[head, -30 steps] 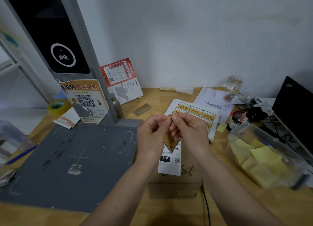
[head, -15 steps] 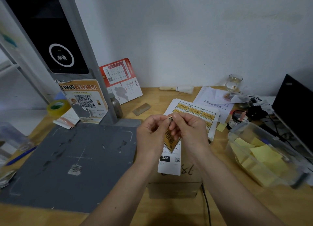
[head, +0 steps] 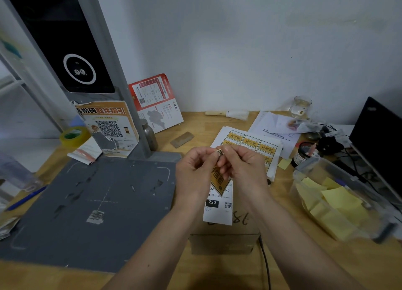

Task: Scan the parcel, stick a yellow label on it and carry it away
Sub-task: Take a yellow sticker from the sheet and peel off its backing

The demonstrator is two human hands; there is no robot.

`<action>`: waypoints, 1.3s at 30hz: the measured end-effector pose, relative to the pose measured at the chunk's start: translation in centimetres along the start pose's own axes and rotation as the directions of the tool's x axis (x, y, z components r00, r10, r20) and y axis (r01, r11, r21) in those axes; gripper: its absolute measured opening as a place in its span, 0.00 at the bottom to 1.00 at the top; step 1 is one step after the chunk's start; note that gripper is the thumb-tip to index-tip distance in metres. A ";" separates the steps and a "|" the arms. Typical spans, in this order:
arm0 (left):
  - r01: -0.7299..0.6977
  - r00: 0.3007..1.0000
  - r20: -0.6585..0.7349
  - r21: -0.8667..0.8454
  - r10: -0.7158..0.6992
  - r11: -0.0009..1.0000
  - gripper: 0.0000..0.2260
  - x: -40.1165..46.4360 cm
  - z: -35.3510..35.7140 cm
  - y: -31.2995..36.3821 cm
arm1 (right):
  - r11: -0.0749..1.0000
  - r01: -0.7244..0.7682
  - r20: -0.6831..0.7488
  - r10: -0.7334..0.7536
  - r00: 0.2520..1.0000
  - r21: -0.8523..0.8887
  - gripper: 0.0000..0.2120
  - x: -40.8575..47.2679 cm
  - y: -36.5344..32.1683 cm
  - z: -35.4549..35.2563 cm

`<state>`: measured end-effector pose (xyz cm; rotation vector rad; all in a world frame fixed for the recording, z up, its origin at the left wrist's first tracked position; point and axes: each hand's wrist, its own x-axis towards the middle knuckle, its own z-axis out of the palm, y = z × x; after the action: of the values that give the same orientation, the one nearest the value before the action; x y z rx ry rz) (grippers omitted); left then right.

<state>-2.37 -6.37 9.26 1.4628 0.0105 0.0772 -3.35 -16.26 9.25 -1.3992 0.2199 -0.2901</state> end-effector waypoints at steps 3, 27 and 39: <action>0.011 1.000 0.003 0.000 -0.011 1.000 0.03 0.0 -0.2 0.1 | 1.000 -0.001 -0.002 0.001 1.000 -0.009 0.09 0.0 0.0 0.2; 0.016 1.000 -0.014 0.057 -0.015 0.998 0.04 0.2 0.0 0.6 | 0.998 0.002 -0.025 -0.004 1.000 -0.060 0.06 0.4 -0.2 0.7; 0.055 0.998 -0.022 0.104 -0.053 0.993 0.02 0.1 -0.3 1.0 | 0.997 -0.001 -0.065 -0.004 0.998 -0.081 0.05 0.2 -0.1 0.9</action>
<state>-2.33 -5.93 10.22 1.5652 0.0712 0.0473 -2.88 -15.52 9.49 -1.4715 0.2867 -0.3312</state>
